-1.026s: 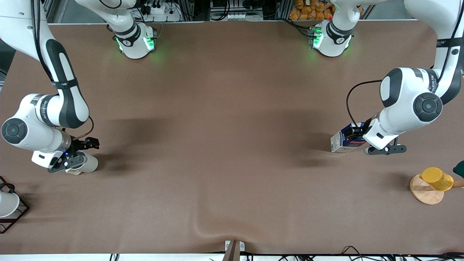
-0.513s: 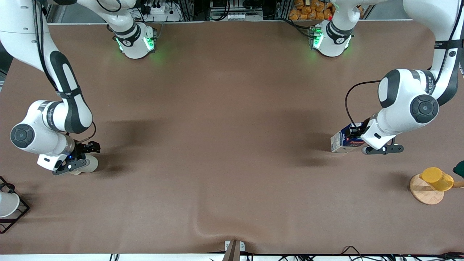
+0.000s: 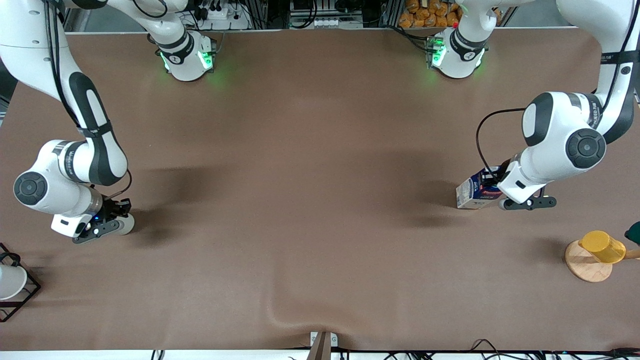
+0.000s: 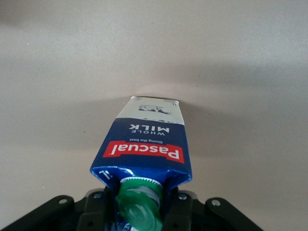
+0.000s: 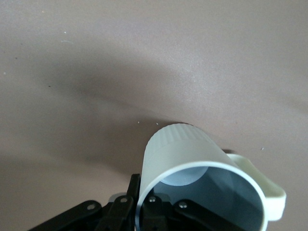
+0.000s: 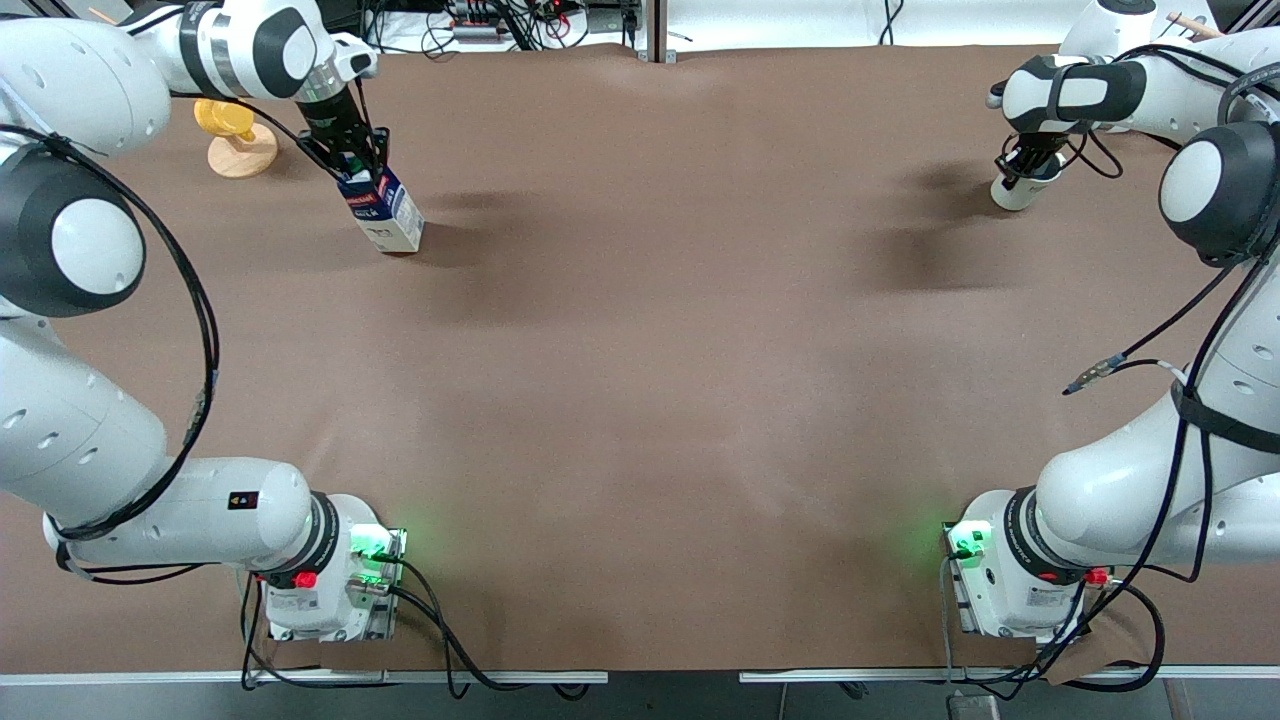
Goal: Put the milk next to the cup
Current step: 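Carry the mug with the right gripper toward the table middle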
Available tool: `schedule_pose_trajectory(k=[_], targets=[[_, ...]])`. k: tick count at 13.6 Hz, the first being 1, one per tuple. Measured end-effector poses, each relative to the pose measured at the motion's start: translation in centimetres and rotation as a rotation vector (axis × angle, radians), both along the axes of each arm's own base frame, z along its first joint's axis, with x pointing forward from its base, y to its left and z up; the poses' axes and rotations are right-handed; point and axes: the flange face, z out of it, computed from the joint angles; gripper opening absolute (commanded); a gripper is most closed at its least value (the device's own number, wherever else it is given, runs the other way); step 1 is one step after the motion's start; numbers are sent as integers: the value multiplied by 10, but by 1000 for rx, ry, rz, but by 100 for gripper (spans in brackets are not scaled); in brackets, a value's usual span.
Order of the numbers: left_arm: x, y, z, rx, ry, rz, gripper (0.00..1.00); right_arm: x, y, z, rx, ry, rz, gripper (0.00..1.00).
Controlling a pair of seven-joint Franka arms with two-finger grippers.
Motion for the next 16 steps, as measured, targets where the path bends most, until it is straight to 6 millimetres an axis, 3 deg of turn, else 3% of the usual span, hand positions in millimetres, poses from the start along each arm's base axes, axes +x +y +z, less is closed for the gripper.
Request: schedule_pose_trajectory(k=[3, 5, 7, 10, 12, 16], targets=[[4, -4, 18, -1, -17, -6, 31, 14, 0, 20, -1, -22, 55, 0], [6, -12, 40, -1, -10, -19, 32, 27, 5, 48, 5, -12, 116, 0], [8, -24, 67, -1, 5, -38, 32, 39, 27, 83, 26, -11, 198, 0], [12, -29, 102, -1, -5, -46, 32, 46, 97, 122, 72, 4, 302, 0], [11, -32, 118, 0, 0, -50, 32, 44, 152, 119, 85, 11, 316, 0], [6, -37, 147, 2, -7, -60, 32, 23, 282, 92, 63, 40, 124, 0]])
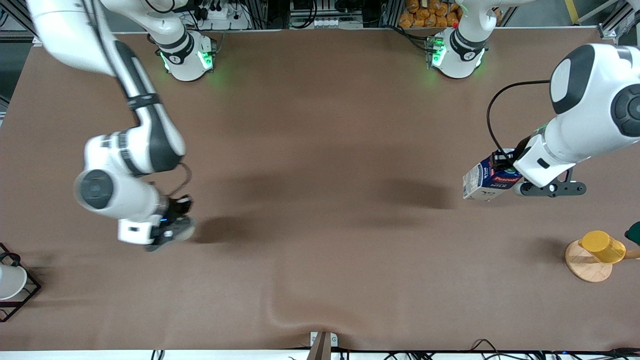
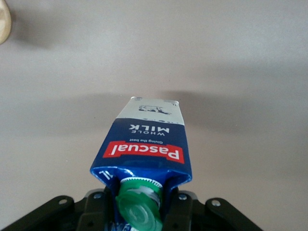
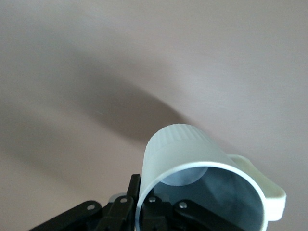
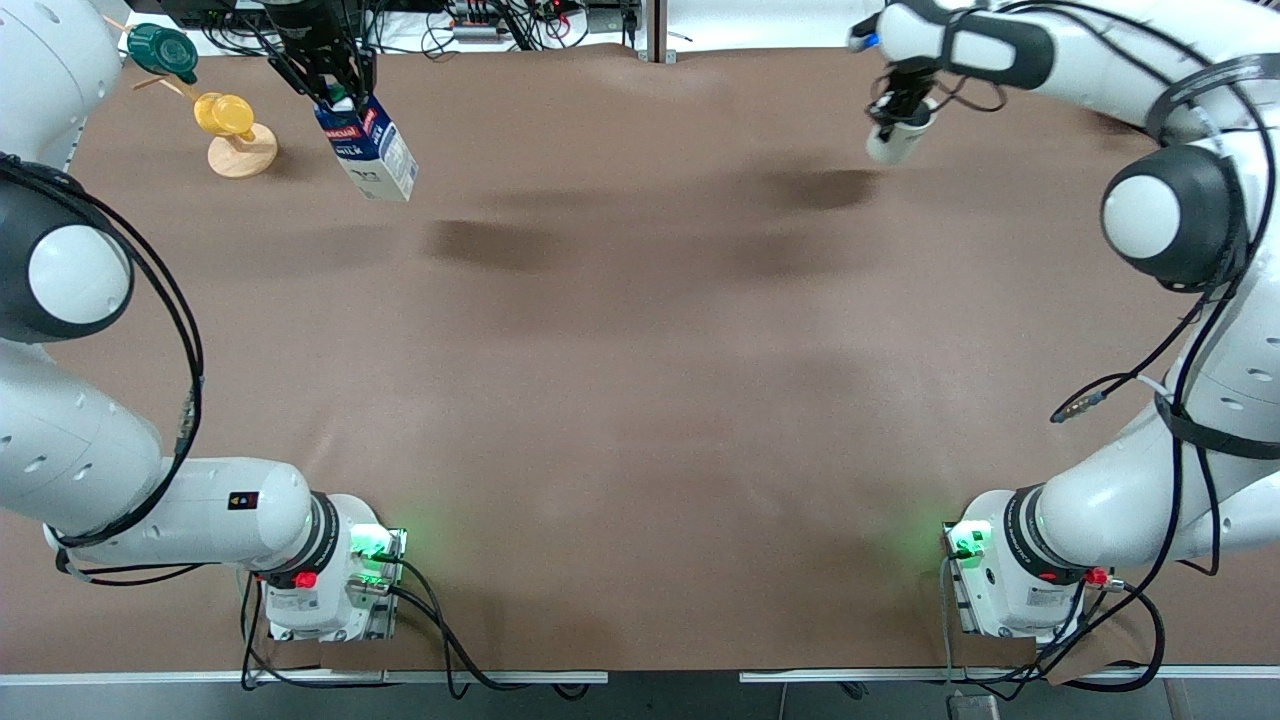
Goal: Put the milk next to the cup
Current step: 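Carry the mug with the right gripper toward the table middle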
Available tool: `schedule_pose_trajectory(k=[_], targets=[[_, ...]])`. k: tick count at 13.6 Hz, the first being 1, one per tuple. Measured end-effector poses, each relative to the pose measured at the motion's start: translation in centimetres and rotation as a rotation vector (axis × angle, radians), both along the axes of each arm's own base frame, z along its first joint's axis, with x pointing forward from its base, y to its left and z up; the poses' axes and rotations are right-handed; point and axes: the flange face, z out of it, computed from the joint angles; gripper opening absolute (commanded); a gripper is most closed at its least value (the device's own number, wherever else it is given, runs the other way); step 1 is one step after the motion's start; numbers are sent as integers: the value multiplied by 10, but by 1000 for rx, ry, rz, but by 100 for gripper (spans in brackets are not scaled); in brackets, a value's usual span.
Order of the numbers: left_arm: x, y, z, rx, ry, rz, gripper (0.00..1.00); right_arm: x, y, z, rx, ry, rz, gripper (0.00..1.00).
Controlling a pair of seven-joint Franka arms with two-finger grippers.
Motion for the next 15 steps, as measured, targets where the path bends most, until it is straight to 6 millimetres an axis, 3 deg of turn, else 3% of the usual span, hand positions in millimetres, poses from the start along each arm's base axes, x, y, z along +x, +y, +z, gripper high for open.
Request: schedule_pose_trajectory(k=[2, 6, 8, 12, 15], targets=[[-2, 1, 5, 2, 1, 2, 32, -11, 50, -12, -12, -1, -65, 0], [-3, 2, 6, 3, 7, 3, 32, -2, 129, -18, 17, -62, -107, 0], [-3, 1, 7, 3, 11, 2, 32, -8, 169, -28, 43, -94, -75, 0], [-6, -1, 10, 5, 18, -1, 32, -60, 269, -65, 117, -100, 71, 0], [-8, -5, 15, 7, 21, 1, 32, -85, 306, -80, 127, -99, 131, 0]])
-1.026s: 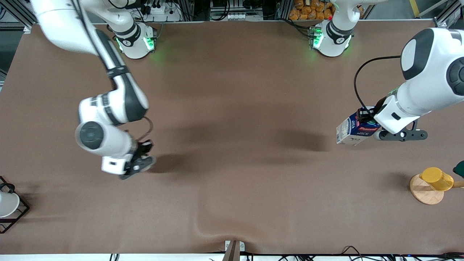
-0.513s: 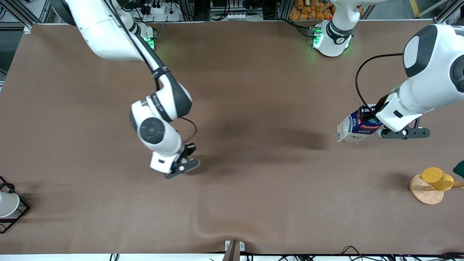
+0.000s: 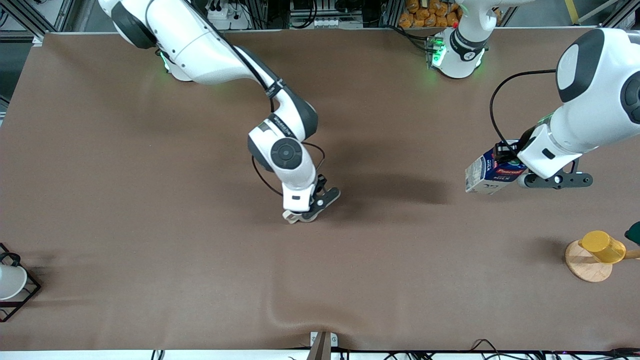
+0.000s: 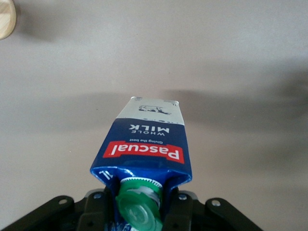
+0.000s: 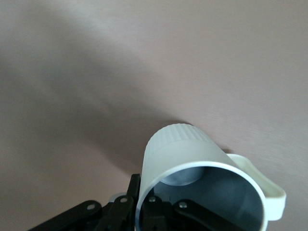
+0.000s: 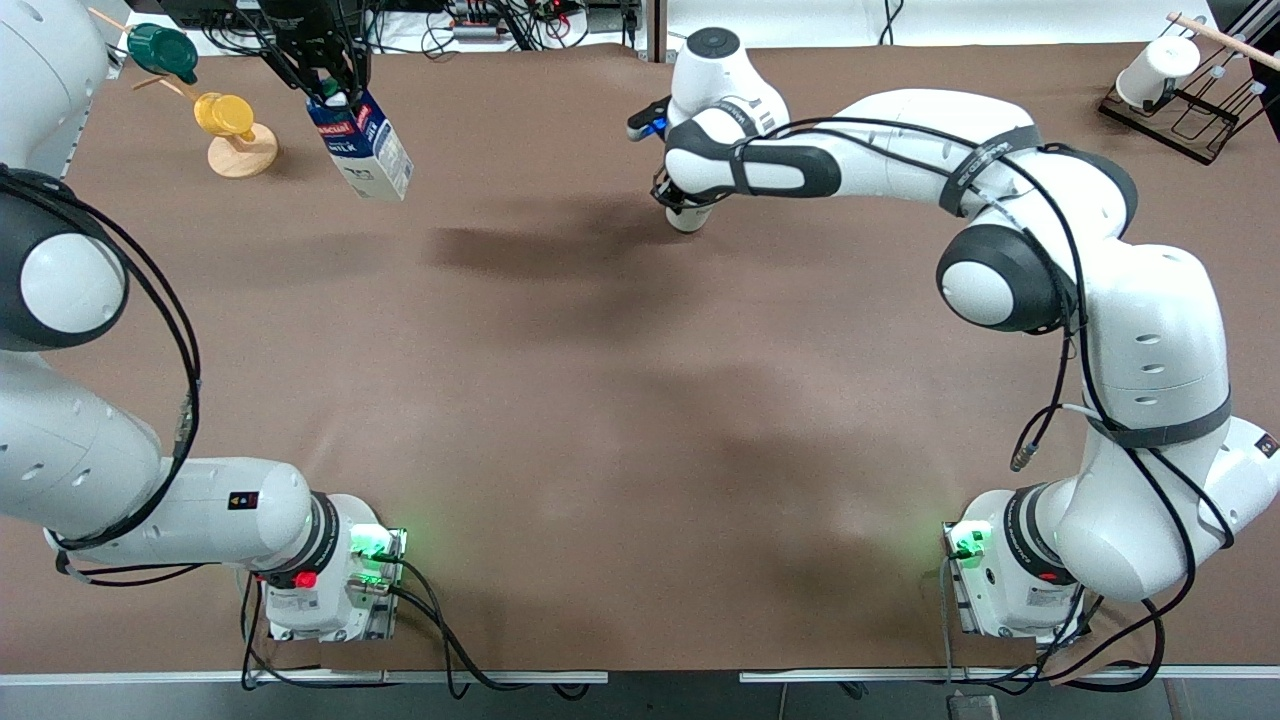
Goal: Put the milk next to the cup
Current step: 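Carry the mug with the right gripper toward the table middle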
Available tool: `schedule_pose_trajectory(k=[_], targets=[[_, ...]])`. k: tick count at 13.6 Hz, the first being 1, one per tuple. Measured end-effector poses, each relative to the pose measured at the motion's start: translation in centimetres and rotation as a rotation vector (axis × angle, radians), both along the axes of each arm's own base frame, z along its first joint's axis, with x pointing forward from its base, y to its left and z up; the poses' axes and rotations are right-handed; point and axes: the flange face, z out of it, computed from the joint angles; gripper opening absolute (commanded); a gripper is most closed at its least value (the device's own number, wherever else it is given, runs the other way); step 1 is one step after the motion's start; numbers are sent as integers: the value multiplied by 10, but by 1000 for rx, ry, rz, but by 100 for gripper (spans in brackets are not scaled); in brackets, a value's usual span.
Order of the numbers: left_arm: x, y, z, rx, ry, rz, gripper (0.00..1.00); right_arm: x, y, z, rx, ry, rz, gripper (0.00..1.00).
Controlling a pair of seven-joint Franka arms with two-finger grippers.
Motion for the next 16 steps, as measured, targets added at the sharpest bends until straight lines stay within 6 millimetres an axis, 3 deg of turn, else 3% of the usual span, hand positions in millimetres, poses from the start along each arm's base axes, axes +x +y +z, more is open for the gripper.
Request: schedule_pose_trajectory(k=[3, 6, 7, 9, 13, 16], targets=[[-1, -3, 2, 2, 3, 7, 32, -9, 21, 7, 13, -20, 30, 0], [-2, -3, 2, 3, 6, 7, 32, -8, 20, 4, 7, -21, 32, 0], [-2, -5, 1, 4, 8, 8, 32, -8, 19, 2, 4, -19, 33, 20], [-4, -12, 2, 6, 8, 16, 32, -8, 19, -1, 2, -16, 35, 100], [-9, -24, 1, 7, 28, 19, 32, -2, 19, 7, 11, -30, 31, 100], [-16, -49, 3, 4, 39, 58, 32, 3, 16, 28, 6, -31, 26, 100]])
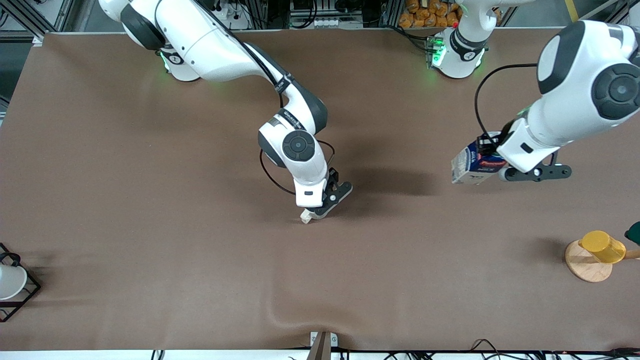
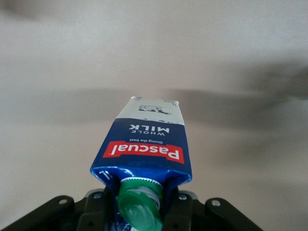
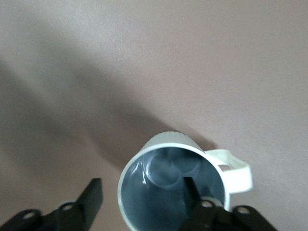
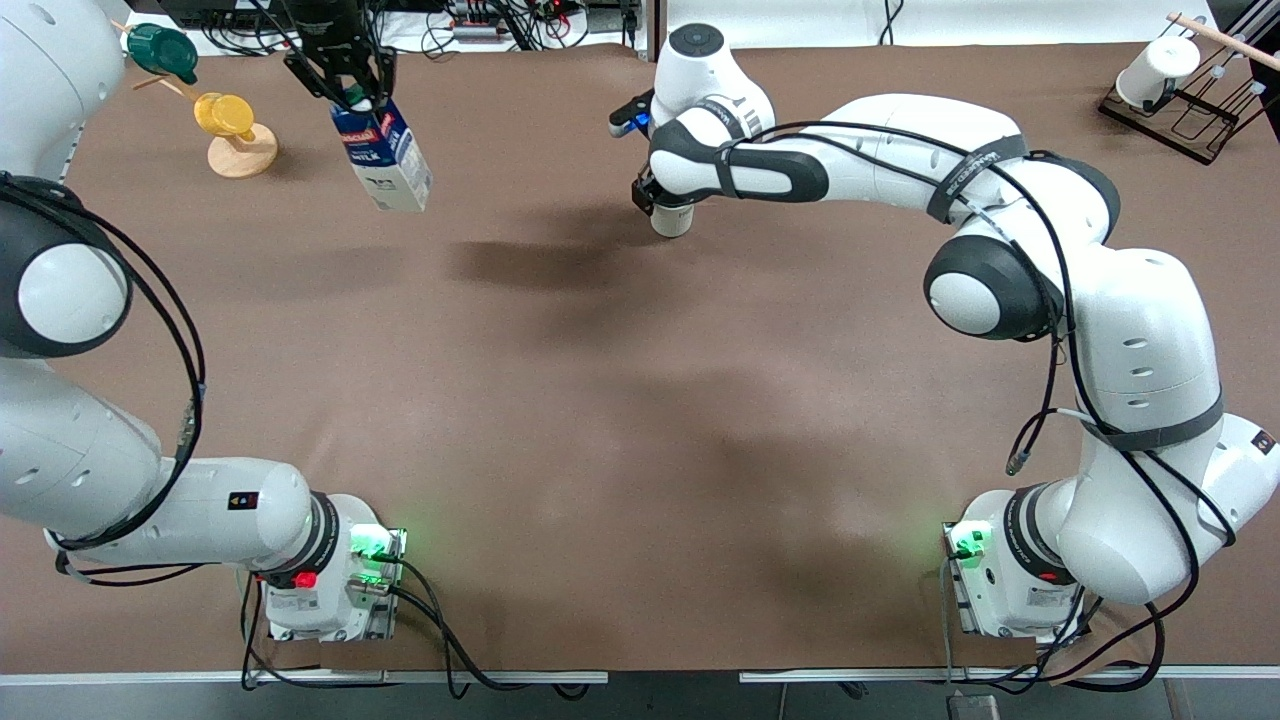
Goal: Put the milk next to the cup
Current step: 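Carry the mug with the right gripper toward the table middle, then set the mug down, open the right gripper while the left gripper carries milk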
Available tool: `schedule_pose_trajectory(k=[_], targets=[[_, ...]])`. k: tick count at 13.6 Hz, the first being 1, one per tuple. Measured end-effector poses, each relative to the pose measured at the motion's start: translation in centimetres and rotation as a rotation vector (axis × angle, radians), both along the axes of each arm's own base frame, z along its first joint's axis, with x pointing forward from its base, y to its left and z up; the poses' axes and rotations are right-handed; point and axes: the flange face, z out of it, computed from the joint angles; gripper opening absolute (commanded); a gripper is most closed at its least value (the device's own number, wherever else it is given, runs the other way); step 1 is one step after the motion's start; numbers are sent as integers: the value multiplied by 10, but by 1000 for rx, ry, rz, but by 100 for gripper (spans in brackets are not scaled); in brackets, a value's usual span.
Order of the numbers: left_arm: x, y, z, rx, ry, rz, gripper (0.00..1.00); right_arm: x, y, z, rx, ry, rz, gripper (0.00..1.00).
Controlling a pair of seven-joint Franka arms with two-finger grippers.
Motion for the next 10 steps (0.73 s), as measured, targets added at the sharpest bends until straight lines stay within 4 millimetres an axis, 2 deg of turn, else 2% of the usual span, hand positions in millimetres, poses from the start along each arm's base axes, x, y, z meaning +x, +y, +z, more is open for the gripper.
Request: schedule_pose_trajectory(k=[2, 4, 6, 8, 10], targets=[[-7, -26, 3, -5, -1, 24, 32, 6, -11, 30, -18, 8, -13, 100], [-17, -54, 4, -23, 7, 45, 32, 23, -42, 65, -34, 12, -56, 100], [-25, -80, 2, -19, 13, 56, 32, 51, -99, 101, -52, 21, -135, 100], [-35, -110, -5, -9, 24, 59, 32, 75, -178, 136, -69, 34, -234, 100], [-45, -152, -19, -10, 18, 65, 32, 80, -244, 162, -95, 67, -299, 100]])
